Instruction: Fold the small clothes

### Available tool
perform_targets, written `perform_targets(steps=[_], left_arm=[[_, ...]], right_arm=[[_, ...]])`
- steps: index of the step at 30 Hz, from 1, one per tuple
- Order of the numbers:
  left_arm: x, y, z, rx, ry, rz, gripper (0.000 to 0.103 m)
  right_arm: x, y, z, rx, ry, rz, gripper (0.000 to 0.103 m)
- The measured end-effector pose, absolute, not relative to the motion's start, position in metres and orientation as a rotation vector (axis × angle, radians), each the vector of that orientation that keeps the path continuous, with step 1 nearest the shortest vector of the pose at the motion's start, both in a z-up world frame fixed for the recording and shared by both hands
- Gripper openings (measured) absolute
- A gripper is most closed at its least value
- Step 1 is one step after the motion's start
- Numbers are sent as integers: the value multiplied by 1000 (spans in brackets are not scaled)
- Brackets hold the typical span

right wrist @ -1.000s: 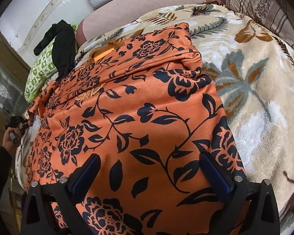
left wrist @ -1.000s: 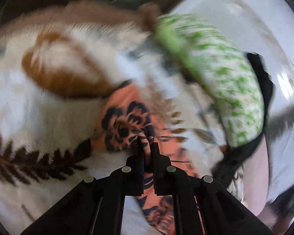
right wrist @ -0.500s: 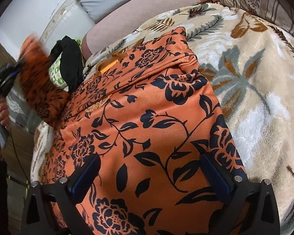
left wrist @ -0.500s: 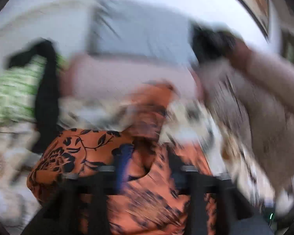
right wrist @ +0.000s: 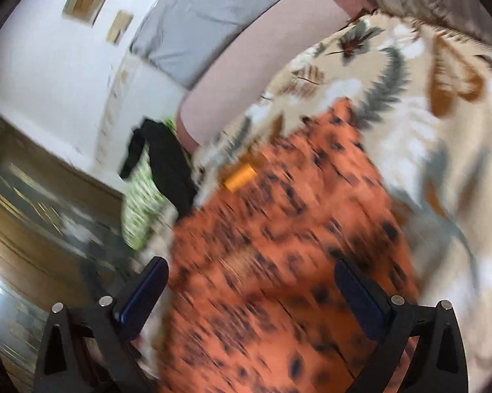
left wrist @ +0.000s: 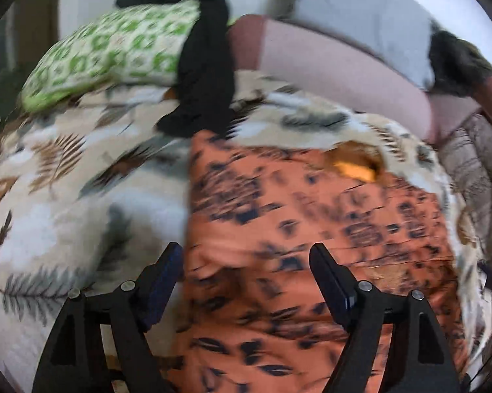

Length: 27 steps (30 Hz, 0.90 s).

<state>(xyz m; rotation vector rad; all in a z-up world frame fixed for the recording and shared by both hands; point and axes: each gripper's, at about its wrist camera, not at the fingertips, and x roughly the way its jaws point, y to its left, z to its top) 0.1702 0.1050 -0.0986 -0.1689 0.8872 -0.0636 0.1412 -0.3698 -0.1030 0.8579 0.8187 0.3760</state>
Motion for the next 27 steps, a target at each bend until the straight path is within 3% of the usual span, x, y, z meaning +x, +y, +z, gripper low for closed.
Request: perform_targets(steps=[5,6,8,12,13,14,15,16,17,18,22,24,25,27], left_arm=[[169,118,-125,-160,925,-42,80],[169,118,-130,-158,924,-46,80],[163,120,-130,-145,913,-46,80],[163,127,-138,-136,921,-30,80],[166,130,-141,-143,935,-19,80],[171,131,-144,-153,944,-14,79],[173,133,-145,-160,942,-16,72],[175,135,-144,-169,927,-13,64],[176,137,-141,-181,916,0,47],[178,141,-141,-203,914,13,42],[179,153,-154,-296,929,48,42],[175,145,-152,-250,918,58,42],[174,143,-147,-250,922,56,42],[167,142,-131,-235,892,60,45]], right_arm=[[225,-368,-144,987,971,286,99],[235,-366,-156,1003,1007,262,95],[246,-360,-167,985,1044,244,77],[261,-332,-174,778,1142,220,64],[262,-326,-173,727,1152,212,54],[264,-323,-171,701,1155,215,35],[266,-320,-168,700,1157,239,20],[266,-317,-164,685,1149,251,17],[266,-313,-153,635,1127,255,17],[265,-305,-137,560,1091,262,17],[242,-283,-89,267,911,200,17],[250,-283,-124,241,1044,198,27],[256,-284,-152,244,1168,175,39],[248,-289,-162,275,1146,175,43]])
